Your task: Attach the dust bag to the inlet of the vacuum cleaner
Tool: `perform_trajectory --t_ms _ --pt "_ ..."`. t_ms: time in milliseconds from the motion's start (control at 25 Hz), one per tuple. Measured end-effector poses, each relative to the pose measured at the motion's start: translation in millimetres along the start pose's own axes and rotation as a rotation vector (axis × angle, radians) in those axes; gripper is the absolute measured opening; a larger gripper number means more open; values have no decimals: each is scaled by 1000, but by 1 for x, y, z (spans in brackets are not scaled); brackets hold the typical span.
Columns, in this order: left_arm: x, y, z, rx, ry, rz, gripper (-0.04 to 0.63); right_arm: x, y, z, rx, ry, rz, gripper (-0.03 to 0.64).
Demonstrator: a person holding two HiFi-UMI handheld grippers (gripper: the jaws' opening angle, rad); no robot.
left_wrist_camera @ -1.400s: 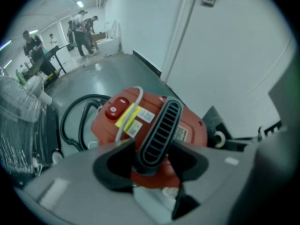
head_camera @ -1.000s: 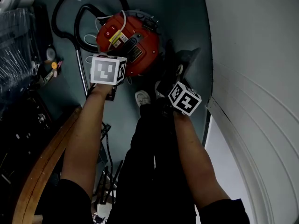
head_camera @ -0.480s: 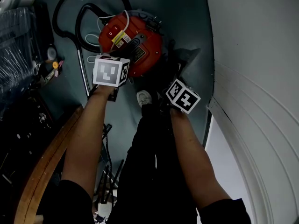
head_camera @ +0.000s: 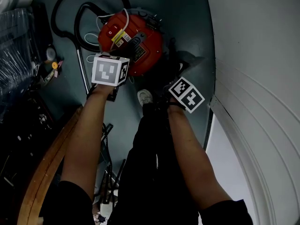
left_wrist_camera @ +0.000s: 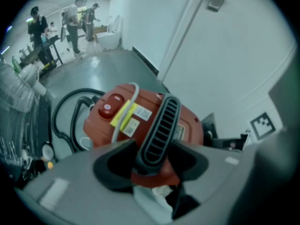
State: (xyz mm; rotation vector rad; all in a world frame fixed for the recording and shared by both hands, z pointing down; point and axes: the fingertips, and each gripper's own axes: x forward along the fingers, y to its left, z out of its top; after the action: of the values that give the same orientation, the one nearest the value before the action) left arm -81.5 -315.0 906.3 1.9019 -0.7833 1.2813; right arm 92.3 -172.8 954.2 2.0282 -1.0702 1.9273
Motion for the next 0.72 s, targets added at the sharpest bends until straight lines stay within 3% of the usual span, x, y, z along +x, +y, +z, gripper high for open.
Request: perform_trajectory --t_ms 120,320,560,720 --pt "0 -1 -1 5 1 -8 218 0 0 -1 14 9 5 21" --pt "0 -1 0 31 -3 -10 213 2 0 -3 227 59 1 23" --pt "1 -1 -2 47 8 -11 209 -1 24 -7 28 74 -36 30" --pt "3 0 -2 52 7 -7 207 3 30 -8 31 92 -11 34"
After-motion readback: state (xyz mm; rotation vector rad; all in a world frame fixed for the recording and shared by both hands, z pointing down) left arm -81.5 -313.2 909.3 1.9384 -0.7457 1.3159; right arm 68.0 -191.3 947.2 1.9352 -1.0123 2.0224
